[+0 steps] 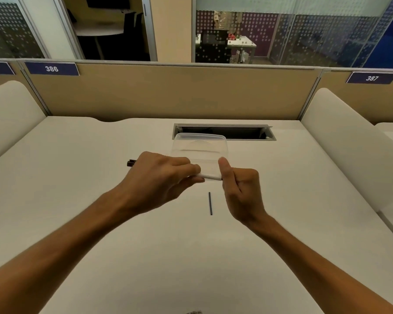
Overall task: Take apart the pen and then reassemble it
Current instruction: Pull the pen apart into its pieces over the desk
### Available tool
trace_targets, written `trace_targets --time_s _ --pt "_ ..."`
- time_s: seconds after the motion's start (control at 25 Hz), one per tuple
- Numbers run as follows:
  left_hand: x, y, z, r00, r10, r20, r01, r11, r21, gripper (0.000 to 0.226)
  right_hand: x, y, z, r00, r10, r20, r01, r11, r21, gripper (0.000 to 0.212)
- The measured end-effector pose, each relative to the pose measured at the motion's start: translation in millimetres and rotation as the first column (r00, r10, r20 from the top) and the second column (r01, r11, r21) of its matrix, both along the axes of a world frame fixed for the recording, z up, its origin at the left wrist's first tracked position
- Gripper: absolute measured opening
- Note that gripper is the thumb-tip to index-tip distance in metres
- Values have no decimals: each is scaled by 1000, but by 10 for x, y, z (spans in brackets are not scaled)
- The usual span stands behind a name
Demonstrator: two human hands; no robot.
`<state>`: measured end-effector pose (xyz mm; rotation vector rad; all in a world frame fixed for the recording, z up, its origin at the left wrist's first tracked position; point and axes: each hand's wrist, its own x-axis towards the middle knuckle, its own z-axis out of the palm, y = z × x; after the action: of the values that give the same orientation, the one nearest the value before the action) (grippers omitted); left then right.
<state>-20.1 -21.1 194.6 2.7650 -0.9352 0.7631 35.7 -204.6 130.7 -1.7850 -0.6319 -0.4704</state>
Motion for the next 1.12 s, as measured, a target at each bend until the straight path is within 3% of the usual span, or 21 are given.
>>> trace_targets --time_s 0.04,0.12,0.2,0.28,0.36,0.44,0.52,0.6,0.68,0.72,0.76,0.84,0.88,0.92,1.0,1.04,1.12 --pt "0 4 -21 997 0 72 -8 995 104 18 -3 23 -1 961 64 -270 -44 996 78 56" --pt "13 8 -90 990 11 141 -40 978 206 16 8 45 24 721 192 -666 -105 980 168 53" --pt "22 10 -134 988 14 157 -48 976 214 15 21 18 39 583 235 -778 -152 972 180 50" --pt "11 9 -165 991 8 130 -32 983 179 16 7 0 59 618 253 -744 -186 967 174 51" --pt "-6 -9 -135 999 27 17 -28 1000 14 20 -21 1 55 742 242 -625 -179 970 163 53" --pt "7 -20 -58 956 -5 -293 -89 948 -306 29 -58 19 65 903 185 -387 -141 980 139 55" --pt "48 37 51 694 -232 -682 -256 805 -535 32 -63 2 93 994 105 39 -106 994 20 56" --pt "84 140 129 413 -363 -835 -327 797 -508 30 -43 -18 108 873 101 476 -37 989 -142 59" --pt "80 181 139 306 -382 -872 -319 822 -472 30 -8 -32 107 758 104 644 16 984 -178 61" --pt "73 171 120 329 -374 -867 -330 815 -477 30 5 -42 93 760 89 644 33 984 -175 61" --pt "58 143 99 407 -353 -842 -338 798 -498 31 0 -41 75 806 75 587 36 984 -175 60" --pt "17 86 20 695 -211 -687 -252 824 -508 34 -54 -2 25 955 31 293 4 993 -120 59" --pt "6 77 -34 851 -73 -520 -178 891 -417 34 -72 23 7 998 37 48 -35 998 -54 59" --pt "-3 78 -80 952 42 -303 -124 958 -257 32 -74 43 4 973 77 -218 -74 997 21 58" --pt "-31 59 -119 997 83 -2 -83 996 46 27 -69 54 38 751 188 -634 -140 982 125 53" --pt "-37 50 -141 996 57 63 -65 989 134 26 -63 46 51 638 234 -734 -172 972 160 50" --pt "-36 61 -172 986 7 164 -40 980 196 28 -62 18 84 557 280 -782 -209 958 195 50"
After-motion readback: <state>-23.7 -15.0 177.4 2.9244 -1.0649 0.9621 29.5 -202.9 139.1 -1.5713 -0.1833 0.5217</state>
